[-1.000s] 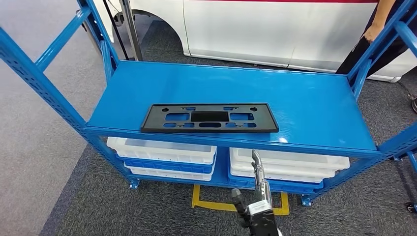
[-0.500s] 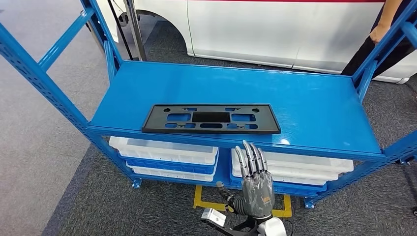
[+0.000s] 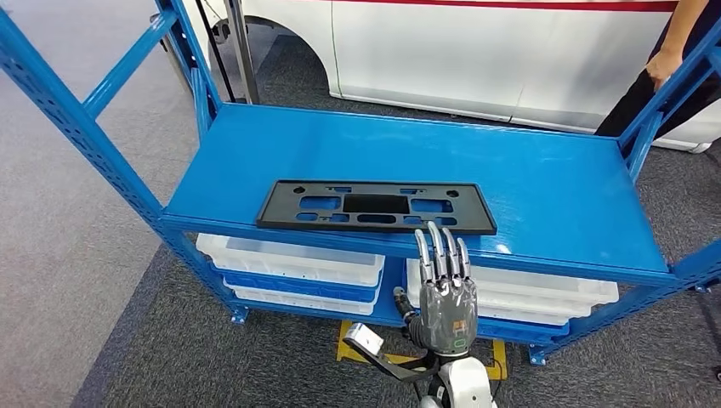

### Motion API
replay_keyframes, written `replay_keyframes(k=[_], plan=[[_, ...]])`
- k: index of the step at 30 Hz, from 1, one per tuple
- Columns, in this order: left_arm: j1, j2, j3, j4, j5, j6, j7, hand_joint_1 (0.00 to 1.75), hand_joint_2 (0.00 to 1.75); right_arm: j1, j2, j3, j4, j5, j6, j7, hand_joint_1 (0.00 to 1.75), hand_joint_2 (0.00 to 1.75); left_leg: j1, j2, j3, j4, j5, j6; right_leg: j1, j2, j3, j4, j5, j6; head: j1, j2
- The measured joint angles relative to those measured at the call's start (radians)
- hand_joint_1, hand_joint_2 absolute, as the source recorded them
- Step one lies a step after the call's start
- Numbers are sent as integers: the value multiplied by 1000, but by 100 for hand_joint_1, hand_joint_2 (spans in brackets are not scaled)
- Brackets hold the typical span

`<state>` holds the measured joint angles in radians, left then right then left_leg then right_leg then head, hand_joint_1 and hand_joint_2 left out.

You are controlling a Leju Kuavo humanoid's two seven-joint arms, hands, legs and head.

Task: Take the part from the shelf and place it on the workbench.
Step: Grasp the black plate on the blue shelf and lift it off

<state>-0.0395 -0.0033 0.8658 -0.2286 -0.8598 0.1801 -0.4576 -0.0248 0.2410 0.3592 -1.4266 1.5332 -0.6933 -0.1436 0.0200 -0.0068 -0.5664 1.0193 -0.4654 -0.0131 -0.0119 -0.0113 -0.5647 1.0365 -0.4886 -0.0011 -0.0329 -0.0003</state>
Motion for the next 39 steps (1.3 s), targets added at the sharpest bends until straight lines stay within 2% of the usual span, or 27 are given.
replay_keyframes(k=[2,5,6,7,8,10,11,13,16,18,20,21,22,23,25,26,27,28,30,32,34,36,37,38,39], plan=[[-6,0,1,0,-12,-12,2,0,0,-25,-2,17,27,-4,0,23,0,175,2,1,1,-7,6,16,-2,2,-15,37,-27,8,0,0],[-16,0,2,0,-26,-38,13,0,0,-47,-2,24,88,-14,0,37,0,175,-1,1,-1,-8,9,29,-2,6,-98,210,-113,12,0,0],[-17,0,3,0,-28,-45,15,0,0,-51,-2,24,109,-19,0,38,0,175,-2,0,-2,-7,9,30,-2,6,-120,256,-125,12,0,0],[-17,0,4,0,-29,-52,16,0,0,-55,-2,24,131,-22,0,39,0,175,-4,0,-2,-6,8,31,-2,7,-126,265,-115,10,0,0],[-17,-1,5,0,-29,-57,16,0,0,-59,-2,24,150,-24,0,41,0,175,-6,-1,-2,-5,7,31,-1,7,-114,237,-88,6,0,0],[-19,-4,7,0,-29,-64,16,0,0,-67,-1,24,184,-25,0,46,0,175,-9,-3,0,-3,5,30,4,8,-56,112,-20,-8,0,0],[-20,-6,8,0,-29,-67,17,0,0,-70,-1,24,198,-27,0,46,0,175,-11,-4,-1,-1,4,28,6,9,-30,55,0,-14,0,0],[-20,-9,11,0,-31,-70,19,0,0,-75,1,23,222,-28,-1,43,0,175,-13,-4,-5,-1,5,19,12,10,-13,7,6,-21,0,0],[-21,-10,15,0,-37,-72,22,0,0,-78,4,22,249,-20,-1,40,0,175,-11,-2,-7,1,-1,2,8,9,-8,-11,14,-29,0,0],[-22,-11,16,0,-41,-74,23,0,0,-80,5,22,266,-12,-1,43,0,175,-8,0,-31,62,-42,-8,2,5,-1,-22,19,-36,0,0],[-22,-12,17,0,-42,-76,25,0,0,-83,5,21,284,-13,-1,45,0,175,-6,1,-89,189,-103,-17,3,1,0,-22,19,-40,0,0],[-22,-12,17,0,-43,-78,26,0,0,-84,5,21,292,-16,-1,43,0,175,-5,1,-114,242,-120,-21,3,0,0,-21,18,-40,0,0],[-21,-13,17,0,-45,-80,27,0,0,-84,6,21,298,-21,-1,40,0,175,-2,1,-126,265,-118,-24,2,0,-1,-20,17,-40,0,0],[-21,-13,18,0,-46,-81,28,0,0,-85,6,21,303,-27,-1,35,0,175,0,1,-119,249,-97,-26,2,0,0,-18,16,-39,-1,0],[-22,-14,18,0,-49,-84,29,0,0,-86,8,20,310,-40,-1,18,0,175,6,3,-62,128,-30,-29,0,0,1,-11,10,-32,-1,0],[-23,-14,19,0,-50,-85,29,0,0,-86,8,18,312,-47,-1,9,0,175,5,3,-33,67,-10,-28,1,0,0,-6,6,-27,-1,0],[-24,-14,19,0,-51,-86,30,0,0,-86,9,16,314,-51,-1,2,0,175,4,2,-14,26,0,-23,2,1,-2,-3,4,-21,-1,0],[-24,-15,20,0,-52,-86,30,0,0,-86,9,14,316,-54,-2,-3,0,175,2,1,-7,8,-1,-16,4,1,-3,-1,3,-16,0,0],[-23,-15,21,0,-54,-87,31,0,0,-86,9,12,319,-57,-2,-12,0,175,-1,0,-7,4,-1,0,6,1,-4,-4,5,-6,0,0],[-22,-16,22,0,-57,-87,32,0,0,-86,10,7,322,-62,-3,-22,0,175,1,0,-4,-2,3,13,3,2,-11,16,-10,2,0,0],[-23,-17,23,0,-60,-88,33,0,0,-85,10,-1,324,-69,-3,-33,0,175,1,0,-1,-7,5,26,1,5,-56,111,-62,8,0,0],[-23,-17,24,0,-61,-88,34,0,0,-84,10,-9,329,-79,-3,-47,0,175,-3,1,0,-7,2,34,0,7,-123,235,-109,9,0,0],[-23,-17,24,0,-62,-89,34,0,0,-84,10,-12,332,-85,-3,-53,0,175,-4,0,1,-6,1,36,0,7,-142,265,-109,8,0,0],[-23,-17,25,0,-63,-89,34,0,0,-84,10,-16,336,-89,-3,-59,0,175,-6,-1,4,-6,-1,37,1,7,-143,258,-89,5,0,0],[-23,-17,25,0,-63,-89,34,0,0,-84,11,-19,339,-93,-3,-64,0,175,-8,-2,7,-6,-3,37,2,7,-126,216,-54,0,0,0]])
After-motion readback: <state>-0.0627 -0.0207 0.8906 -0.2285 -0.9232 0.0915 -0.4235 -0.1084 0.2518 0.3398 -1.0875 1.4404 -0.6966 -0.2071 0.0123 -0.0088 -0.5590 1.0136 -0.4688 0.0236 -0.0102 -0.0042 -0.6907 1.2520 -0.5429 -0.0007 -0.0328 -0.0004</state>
